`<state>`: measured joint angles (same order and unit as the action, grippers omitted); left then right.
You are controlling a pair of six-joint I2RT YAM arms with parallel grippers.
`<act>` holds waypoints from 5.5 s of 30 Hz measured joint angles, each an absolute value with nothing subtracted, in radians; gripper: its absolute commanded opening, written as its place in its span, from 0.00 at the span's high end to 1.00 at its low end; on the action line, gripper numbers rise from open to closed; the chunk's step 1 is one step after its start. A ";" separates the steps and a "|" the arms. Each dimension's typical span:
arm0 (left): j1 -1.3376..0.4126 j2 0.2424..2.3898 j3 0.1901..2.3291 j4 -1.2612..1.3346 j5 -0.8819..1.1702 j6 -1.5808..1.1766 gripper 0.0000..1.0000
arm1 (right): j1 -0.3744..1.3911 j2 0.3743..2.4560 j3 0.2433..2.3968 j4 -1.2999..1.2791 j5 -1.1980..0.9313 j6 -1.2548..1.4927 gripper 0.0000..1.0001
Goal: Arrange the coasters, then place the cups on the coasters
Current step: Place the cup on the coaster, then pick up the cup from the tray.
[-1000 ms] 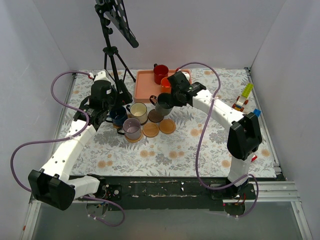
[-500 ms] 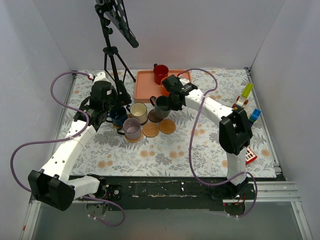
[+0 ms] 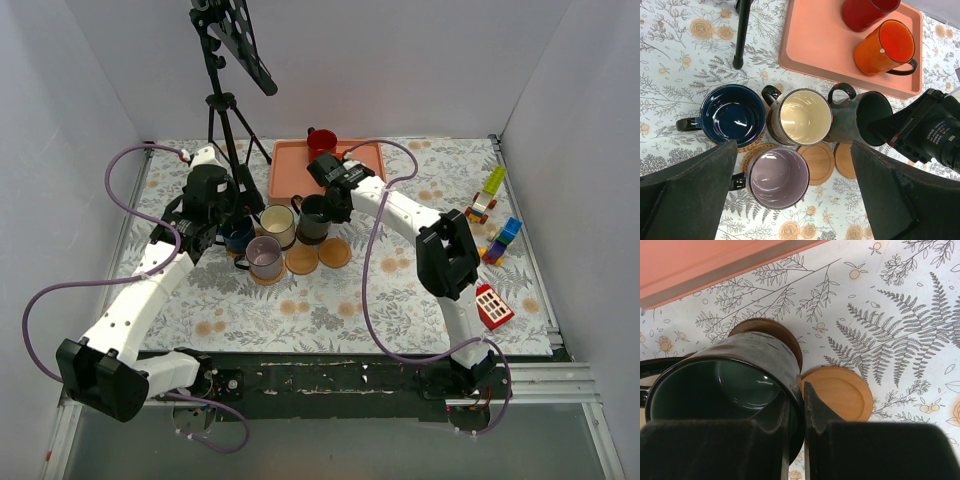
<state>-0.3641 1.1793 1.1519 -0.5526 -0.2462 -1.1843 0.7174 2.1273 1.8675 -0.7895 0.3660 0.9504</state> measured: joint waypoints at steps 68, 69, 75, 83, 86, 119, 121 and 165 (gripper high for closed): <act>-0.369 1.167 1.132 -0.553 -0.273 -1.160 0.02 | 0.765 2.252 2.001 -0.830 0.443 0.833 0.99; -0.369 1.166 1.131 -0.553 -0.273 -1.160 0.02 | 0.765 2.252 2.001 -0.829 0.443 0.833 0.99; -0.369 1.164 1.124 -0.553 -0.273 -1.160 0.02 | 0.766 2.253 2.001 -0.827 0.447 0.829 0.99; -0.369 1.163 1.122 -0.553 -0.273 -1.159 0.02 | 0.766 2.259 2.007 -0.820 0.448 0.810 0.76; -0.369 1.163 1.122 -0.553 -0.273 -1.159 0.02 | 0.766 2.260 2.011 -0.814 0.447 0.809 0.69; -0.377 1.156 1.127 -0.572 -0.274 -1.149 0.02 | 0.766 1.920 1.790 -0.578 0.483 0.673 0.34; -0.379 1.156 1.134 -0.577 -0.274 -1.149 0.02 | 0.760 1.850 1.760 -0.532 0.459 0.641 0.34; -0.382 1.343 1.226 -0.560 -0.324 -1.019 0.02 | 0.439 2.218 1.937 -0.461 0.143 1.282 0.34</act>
